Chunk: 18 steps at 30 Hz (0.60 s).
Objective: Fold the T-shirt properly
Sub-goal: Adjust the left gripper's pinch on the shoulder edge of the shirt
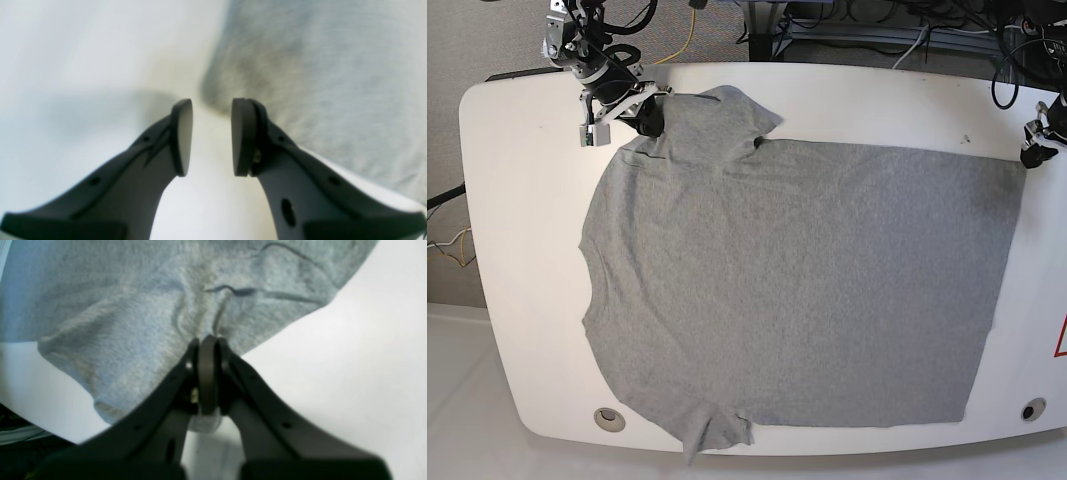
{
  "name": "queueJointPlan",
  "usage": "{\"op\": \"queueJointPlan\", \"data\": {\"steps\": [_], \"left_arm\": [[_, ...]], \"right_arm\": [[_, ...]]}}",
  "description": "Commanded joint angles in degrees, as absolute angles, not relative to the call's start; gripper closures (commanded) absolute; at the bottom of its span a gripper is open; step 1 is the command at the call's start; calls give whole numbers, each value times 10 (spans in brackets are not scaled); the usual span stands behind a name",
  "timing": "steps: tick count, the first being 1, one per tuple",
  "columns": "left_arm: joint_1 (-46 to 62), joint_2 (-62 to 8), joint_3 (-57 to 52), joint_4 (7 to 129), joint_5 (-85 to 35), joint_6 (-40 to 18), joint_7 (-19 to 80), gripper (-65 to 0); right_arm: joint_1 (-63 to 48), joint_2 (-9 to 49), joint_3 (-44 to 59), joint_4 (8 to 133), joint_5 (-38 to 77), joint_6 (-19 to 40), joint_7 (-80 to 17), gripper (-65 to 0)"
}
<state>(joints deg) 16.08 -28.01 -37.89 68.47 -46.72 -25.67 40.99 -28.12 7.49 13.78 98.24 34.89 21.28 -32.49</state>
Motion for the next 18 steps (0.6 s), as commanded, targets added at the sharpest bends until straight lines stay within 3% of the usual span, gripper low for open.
{"op": "queueJointPlan", "data": {"steps": [1,11,18], "left_arm": [[153,-297,-387,683,-479,-263,400,-160],[130,-272,-376,717,-473,-256,415,-163],[96,-274,-378,751,-472,-255,480,-163]], "right_arm": [[-283,79,139,991,351,217,-326,0],[-261,70,130,1016,356,213,-324,0],[-259,70,130,1019,356,211,-325,0]]}}
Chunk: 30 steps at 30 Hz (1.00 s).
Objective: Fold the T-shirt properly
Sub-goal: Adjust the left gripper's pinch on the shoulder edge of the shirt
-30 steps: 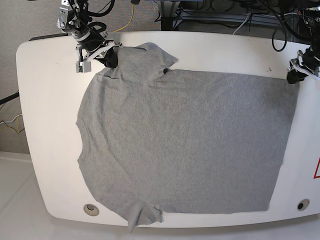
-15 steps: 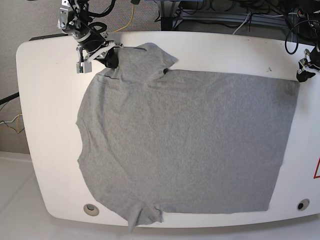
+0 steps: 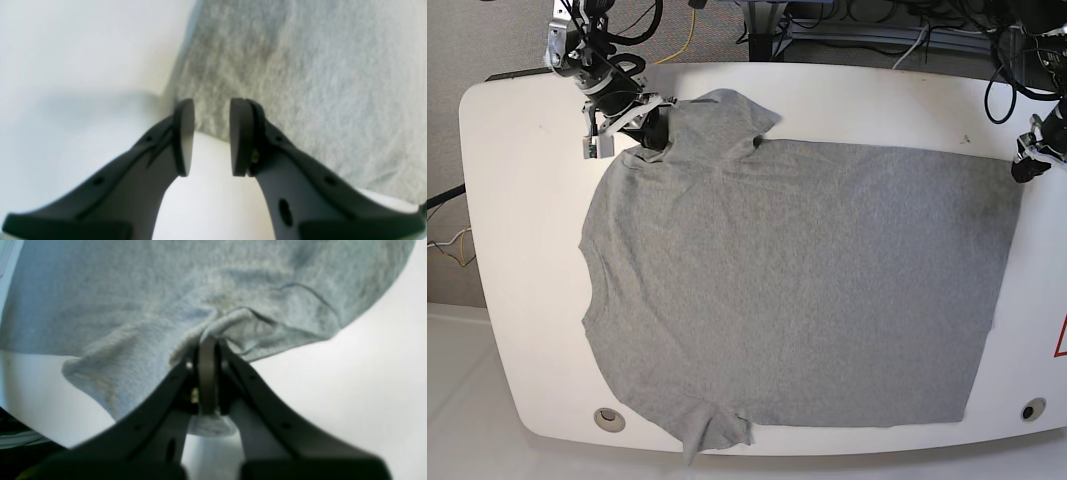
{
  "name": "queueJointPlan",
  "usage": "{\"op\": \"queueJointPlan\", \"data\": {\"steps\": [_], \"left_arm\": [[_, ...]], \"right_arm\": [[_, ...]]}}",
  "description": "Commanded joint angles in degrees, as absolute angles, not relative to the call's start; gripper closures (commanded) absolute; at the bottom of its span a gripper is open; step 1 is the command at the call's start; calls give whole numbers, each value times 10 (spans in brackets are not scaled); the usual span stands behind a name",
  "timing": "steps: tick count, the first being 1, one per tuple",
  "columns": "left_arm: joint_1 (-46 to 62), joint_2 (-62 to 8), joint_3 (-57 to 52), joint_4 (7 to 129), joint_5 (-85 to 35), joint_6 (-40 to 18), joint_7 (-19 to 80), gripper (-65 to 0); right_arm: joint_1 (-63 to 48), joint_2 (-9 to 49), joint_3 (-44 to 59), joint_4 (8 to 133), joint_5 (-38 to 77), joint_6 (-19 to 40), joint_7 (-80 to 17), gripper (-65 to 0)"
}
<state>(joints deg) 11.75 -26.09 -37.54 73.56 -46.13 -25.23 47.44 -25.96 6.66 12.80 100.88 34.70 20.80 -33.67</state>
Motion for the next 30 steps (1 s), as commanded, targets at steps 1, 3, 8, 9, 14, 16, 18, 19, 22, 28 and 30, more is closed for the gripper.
{"op": "queueJointPlan", "data": {"steps": [1,3,8,9,14,16,18,19,22,28,30], "left_arm": [[92,-274,-378,752,-471,-255,487,-163],[82,-274,-380,752,-470,-255,508,-163],[80,-274,-402,752,-467,-254,516,-163],[80,-274,-407,752,-465,-254,516,-163],[80,-274,-424,752,-432,-254,516,-165],[80,-274,-430,752,-411,-254,516,-165],[80,-274,-435,752,-386,-254,516,-166],[80,-273,-436,752,-379,-255,516,-166],[80,-272,-434,751,-349,-255,515,-166],[76,-251,-434,750,-313,-256,513,-167],[75,-246,-434,750,-305,-256,513,-167]], "right_arm": [[-259,70,130,1019,356,211,-325,0],[-258,70,130,1019,356,211,-325,0],[-258,70,130,1019,356,211,-325,0],[-258,70,130,1019,356,211,-325,0],[-257,70,130,1019,356,211,-325,0],[-257,70,130,1019,355,211,-325,0],[-257,70,130,1019,355,211,-325,0],[-256,70,130,1019,355,211,-325,0],[-256,71,130,1019,355,211,-325,0],[-251,72,130,1018,352,211,-325,0],[-251,73,130,1018,352,211,-325,0]]}}
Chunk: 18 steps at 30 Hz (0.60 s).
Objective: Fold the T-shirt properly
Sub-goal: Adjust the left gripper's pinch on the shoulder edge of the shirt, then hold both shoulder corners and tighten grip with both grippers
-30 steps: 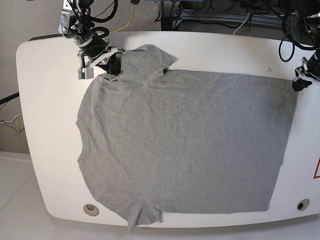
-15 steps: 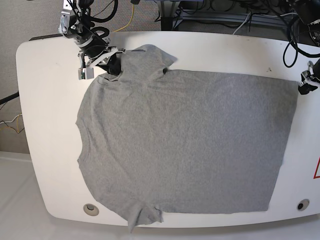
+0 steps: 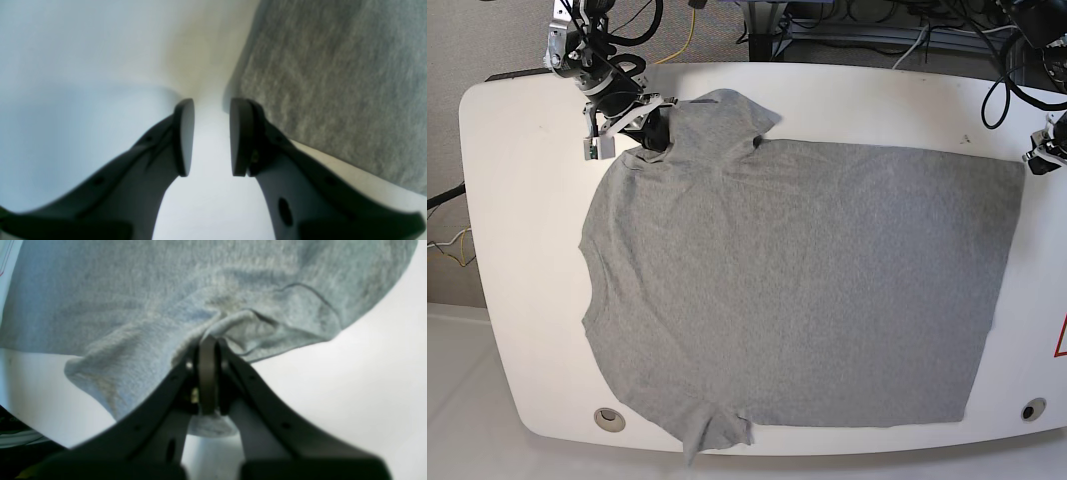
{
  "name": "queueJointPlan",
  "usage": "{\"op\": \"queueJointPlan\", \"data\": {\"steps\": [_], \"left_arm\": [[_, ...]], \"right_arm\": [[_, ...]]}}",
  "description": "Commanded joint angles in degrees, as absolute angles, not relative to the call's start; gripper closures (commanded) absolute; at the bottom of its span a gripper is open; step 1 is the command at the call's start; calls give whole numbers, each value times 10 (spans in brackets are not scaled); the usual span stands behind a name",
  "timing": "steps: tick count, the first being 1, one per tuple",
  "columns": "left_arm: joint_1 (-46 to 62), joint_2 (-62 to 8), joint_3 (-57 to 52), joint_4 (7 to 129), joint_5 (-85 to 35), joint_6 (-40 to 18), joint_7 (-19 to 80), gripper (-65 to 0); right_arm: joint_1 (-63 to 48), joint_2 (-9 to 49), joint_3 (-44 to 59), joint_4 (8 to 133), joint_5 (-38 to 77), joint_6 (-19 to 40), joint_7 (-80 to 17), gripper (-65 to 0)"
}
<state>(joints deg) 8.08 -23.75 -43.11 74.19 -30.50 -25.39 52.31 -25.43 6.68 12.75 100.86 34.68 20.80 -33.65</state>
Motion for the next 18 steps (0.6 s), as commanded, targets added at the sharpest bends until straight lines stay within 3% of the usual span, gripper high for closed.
{"op": "queueJointPlan", "data": {"steps": [1,18], "left_arm": [[75,-242,-433,750,-302,-256,513,-167],[63,-233,-433,750,-291,-256,495,-167]], "right_arm": [[-251,73,130,1018,352,211,-325,0],[-253,73,130,1018,351,211,-325,0]]}}
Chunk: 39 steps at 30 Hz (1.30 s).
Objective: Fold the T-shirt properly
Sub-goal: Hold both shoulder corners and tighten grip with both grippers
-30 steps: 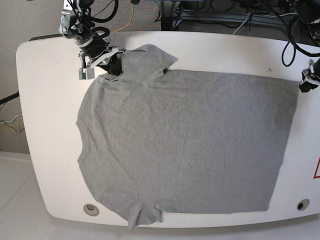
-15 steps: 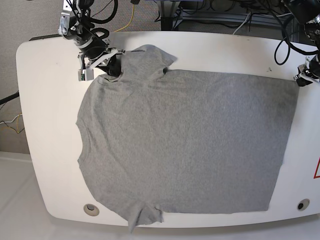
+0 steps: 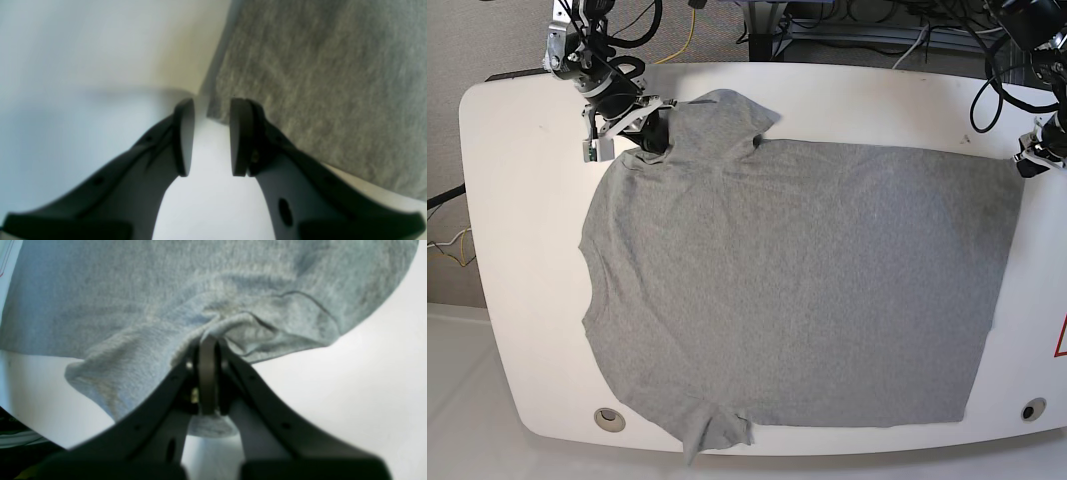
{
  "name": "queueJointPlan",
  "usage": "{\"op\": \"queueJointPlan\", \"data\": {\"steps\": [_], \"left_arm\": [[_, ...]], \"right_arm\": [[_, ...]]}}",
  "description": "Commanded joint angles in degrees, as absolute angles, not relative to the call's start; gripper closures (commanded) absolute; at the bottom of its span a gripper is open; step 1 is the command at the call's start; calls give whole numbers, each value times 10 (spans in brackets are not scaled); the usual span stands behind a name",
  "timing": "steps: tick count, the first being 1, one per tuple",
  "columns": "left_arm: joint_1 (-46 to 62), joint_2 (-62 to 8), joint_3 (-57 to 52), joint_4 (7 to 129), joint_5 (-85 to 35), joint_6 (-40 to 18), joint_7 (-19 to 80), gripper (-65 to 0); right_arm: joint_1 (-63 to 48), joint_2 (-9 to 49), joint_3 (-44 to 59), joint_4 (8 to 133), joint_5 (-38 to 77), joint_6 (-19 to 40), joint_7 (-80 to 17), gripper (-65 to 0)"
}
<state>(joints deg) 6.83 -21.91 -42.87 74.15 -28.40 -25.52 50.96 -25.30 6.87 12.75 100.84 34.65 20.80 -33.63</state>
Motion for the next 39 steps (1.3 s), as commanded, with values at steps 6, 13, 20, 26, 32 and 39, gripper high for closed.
{"op": "queueJointPlan", "data": {"steps": [6,13,20,26,32,39], "left_arm": [[62,-233,-432,750,-290,-257,482,-167],[63,-232,-431,750,-290,-257,481,-167],[63,-232,-431,739,-290,-257,472,-167],[59,-233,-429,669,-291,-257,430,-167],[45,-233,-416,655,-291,-268,430,-166],[44,-232,-397,654,-291,-327,432,-165]], "right_arm": [[-252,74,130,1018,351,211,-325,0],[-250,74,130,1018,351,211,-325,0],[-249,74,130,1018,351,211,-325,0],[-249,74,130,1018,351,211,-325,0],[-249,75,130,1018,351,211,-325,0],[-249,75,130,1018,351,211,-325,0]]}}
